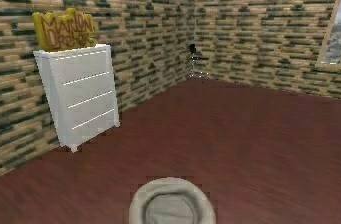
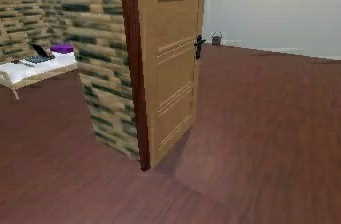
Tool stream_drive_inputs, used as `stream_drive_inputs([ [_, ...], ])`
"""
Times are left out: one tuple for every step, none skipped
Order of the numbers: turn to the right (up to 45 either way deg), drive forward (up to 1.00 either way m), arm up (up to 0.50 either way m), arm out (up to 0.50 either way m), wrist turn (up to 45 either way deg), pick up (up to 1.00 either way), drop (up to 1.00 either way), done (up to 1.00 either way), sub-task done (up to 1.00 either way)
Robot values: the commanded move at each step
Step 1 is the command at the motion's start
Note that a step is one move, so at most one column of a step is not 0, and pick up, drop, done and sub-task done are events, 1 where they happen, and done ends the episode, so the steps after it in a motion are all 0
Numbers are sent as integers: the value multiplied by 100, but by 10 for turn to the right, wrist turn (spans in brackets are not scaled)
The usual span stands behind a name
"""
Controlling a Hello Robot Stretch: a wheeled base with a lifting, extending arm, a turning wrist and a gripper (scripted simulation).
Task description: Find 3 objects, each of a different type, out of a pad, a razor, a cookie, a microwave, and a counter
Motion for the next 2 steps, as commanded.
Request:
stream_drive_inputs([
  [450, 0, 0, 0, 0, 0, 0, 0, 0],
  [450, 0, 0, 0, 0, 0, 0, 0, 0],
])
